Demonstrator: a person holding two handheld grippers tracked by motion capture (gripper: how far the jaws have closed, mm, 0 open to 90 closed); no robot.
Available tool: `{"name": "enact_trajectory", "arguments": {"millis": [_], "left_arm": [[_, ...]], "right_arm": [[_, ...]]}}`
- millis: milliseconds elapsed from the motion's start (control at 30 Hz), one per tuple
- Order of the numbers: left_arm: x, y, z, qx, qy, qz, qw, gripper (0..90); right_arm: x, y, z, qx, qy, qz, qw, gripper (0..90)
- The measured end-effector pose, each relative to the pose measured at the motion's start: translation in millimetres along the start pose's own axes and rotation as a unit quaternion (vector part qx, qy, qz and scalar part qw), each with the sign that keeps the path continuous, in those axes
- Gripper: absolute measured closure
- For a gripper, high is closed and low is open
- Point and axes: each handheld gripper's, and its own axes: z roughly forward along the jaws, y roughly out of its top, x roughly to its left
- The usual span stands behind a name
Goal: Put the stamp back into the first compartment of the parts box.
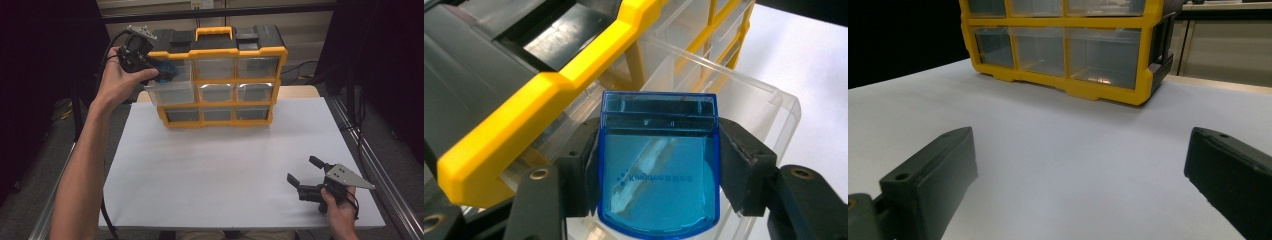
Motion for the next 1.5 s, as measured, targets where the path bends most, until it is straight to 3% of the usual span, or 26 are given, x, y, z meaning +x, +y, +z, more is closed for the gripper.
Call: {"name": "enact_trajectory", "arguments": {"millis": [200, 233, 300, 500, 533, 567, 600, 633, 667, 767, 867, 900, 1000, 1067, 1100, 1133, 1167, 1200, 1233, 1267, 1400, 1500], "left_arm": [[1.9, -4.6, -0.5, -0.018, -0.001, -0.016, 0.9997, 34.8], [4.2, -5.9, -3.1, -0.037, 0.001, -0.024, 0.999, 30.9], [4.4, -6.5, -4.4, -0.05, 0.001, -0.031, 0.9983, 29.9], [1.9, -9.1, -9.8, -0.077, 0.014, -0.031, 0.9964, 16.1], [0.6, -10.6, -9.9, -0.087, 0.021, -0.034, 0.9954, 16.1], [-0.4, -12.9, -11.0, -0.101, 0.033, -0.039, 0.9936, 10.1], [-0.4, -12.9, -11.0, -0.101, 0.033, -0.039, 0.9936, 9.1], [-1.2, -15.3, -12.5, -0.118, 0.033, -0.043, 0.9915, 8.8], [-3.3, -19.1, -13.8, -0.143, 0.032, -0.049, 0.9879, 8.1], [-5.4, -24.2, -14.8, -0.154, 0.036, -0.047, 0.9863, 5.3], [-8.3, -34.5, -15.5, -0.18, 0.051, -0.049, 0.9811, 5.2], [-9.0, -39.6, -16.9, -0.184, 0.057, -0.048, 0.98, 4.5], [-9.5, -45.8, -18.0, -0.194, 0.048, -0.055, 0.9782, 3.9], [-11.1, -50.1, -19.6, -0.2, 0.057, -0.057, 0.9764, 3.4], [-13.3, -55.4, -21.4, -0.211, 0.064, -0.06, 0.9735, 3.3], [-13.3, -55.4, -21.4, -0.211, 0.064, -0.06, 0.9735, 3.1], [-16.1, -58.8, -22.3, -0.218, 0.068, -0.066, 0.9713, 3.1], [-18.8, -62.5, -22.8, -0.232, 0.069, -0.067, 0.9678, 3.1], [-22.7, -66.5, -22.4, -0.249, 0.077, -0.074, 0.9627, 3.2], [-25.7, -70.4, -21.3, -0.256, 0.085, -0.073, 0.9601, 2.9], [-33.0, -81.4, -17.8, -0.255, 0.092, -0.069, 0.9601, 2.8], [-37.5, -90.6, -18.6, -0.261, 0.105, -0.066, 0.9574, 1.9]], "right_arm": [[-0.1, -0.1, 0.3, 0.001, -0.001, 0.0, 1.0, 0.2], [0.0, -0.2, 0.7, -0.001, -0.002, 0.001, 1.0, 0.2], [-0.1, -0.3, 0.8, -0.001, -0.002, 0.0, 1.0, 0.2], [-0.8, -0.5, 0.9, -0.001, -0.004, 0.003, 1.0, 0.2], [-0.9, -0.5, 0.8, 0.001, -0.003, 0.003, 1.0, 0.2], [-1.3, -1.1, 0.9, 0.001, -0.002, 0.004, 1.0, 0.2], [-1.7, -1.4, 1.1, 0.001, -0.003, 0.004, 1.0, 0.2], [-2.2, -1.7, 1.5, -0.001, -0.003, 0.004, 1.0, 0.2], [-2.4, -1.8, 1.4, -0.002, -0.002, 0.005, 1.0, 0.2], [-3.0, -1.9, 0.2, 0.0, 0.0, 0.009, 1.0, 0.2], [-3.5, -1.9, 0.3, -0.001, -0.001, 0.008, 1.0, 0.2], [-3.1, -1.8, 0.5, 0.0, -0.001, 0.009, 1.0, 0.2], [-3.0, -1.9, 1.2, -0.002, -0.002, 0.007, 1.0, 0.2], [-2.8, -1.7, 1.8, -0.001, -0.004, 0.007, 1.0, 0.2], [-2.7, -1.6, 1.9, -0.002, -0.003, 0.007, 1.0, 0.2], [-2.7, -1.6, 1.9, -0.002, -0.003, 0.007, 1.0, 0.2], [-2.6, -1.5, 1.8, -0.002, -0.003, 0.007, 1.0, 0.2], [-2.5, -1.4, 1.6, -0.002, -0.004, 0.006, 1.0, 0.2], [-2.3, -1.1, 1.2, -0.002, -0.006, 0.007, 1.0, 0.2], [-2.1, -1.0, 0.8, -0.001, -0.005, 0.005, 1.0, 0.2], [-1.4, -0.9, 0.9, 0.0, -0.005, 0.005, 1.0, 0.2], [-0.6, -0.5, 0.4, -0.002, -0.006, 0.005, 1.0, 0.2]]}}
